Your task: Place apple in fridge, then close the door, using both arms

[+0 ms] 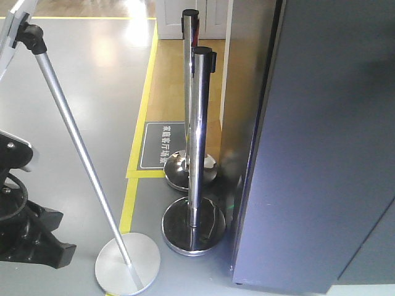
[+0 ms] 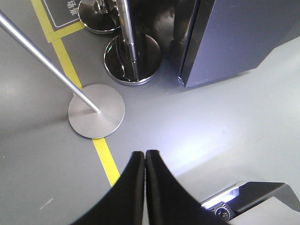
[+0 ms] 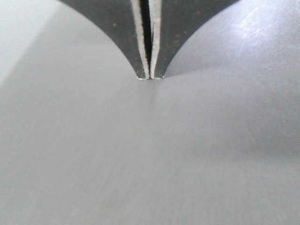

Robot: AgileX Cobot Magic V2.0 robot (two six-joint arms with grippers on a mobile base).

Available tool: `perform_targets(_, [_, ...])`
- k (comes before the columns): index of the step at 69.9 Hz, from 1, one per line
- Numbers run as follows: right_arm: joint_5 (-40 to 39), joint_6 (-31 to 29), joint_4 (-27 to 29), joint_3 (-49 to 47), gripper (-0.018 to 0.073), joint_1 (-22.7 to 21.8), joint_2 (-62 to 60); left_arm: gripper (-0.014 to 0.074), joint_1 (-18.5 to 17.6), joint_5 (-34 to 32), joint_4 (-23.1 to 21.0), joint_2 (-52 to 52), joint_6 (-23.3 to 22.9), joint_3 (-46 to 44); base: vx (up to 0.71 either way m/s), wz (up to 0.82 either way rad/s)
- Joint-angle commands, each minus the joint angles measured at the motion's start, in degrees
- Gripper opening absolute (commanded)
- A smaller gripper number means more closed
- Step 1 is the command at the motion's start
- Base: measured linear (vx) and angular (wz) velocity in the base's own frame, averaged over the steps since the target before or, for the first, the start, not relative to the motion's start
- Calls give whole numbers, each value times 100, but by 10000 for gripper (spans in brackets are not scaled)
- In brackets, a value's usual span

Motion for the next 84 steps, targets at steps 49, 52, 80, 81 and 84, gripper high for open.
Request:
perform_targets(49, [1970,-5,97,-278,-3,2,-872,-6,-24,-246,74,-75,-61,-148,0,0])
perform_targets(52, [2041,-5,102,-63,-3,2,-1057,-6,-24,-246,74,-75,-61,-148,0,0])
perform_targets(80, [2610,10,-214,1967,-3,807,-2969,-6,-24,-246,74,-75,-61,-148,0,0])
perform_targets(81, [2623,23,-274,2030,-3,871,-3043,-6,-24,-246,74,-75,-61,-148,0,0])
perform_targets(84, [2651,116,-400,2218,-3,1059,-3277,-6,-24,-246,74,-75,-61,-148,0,0])
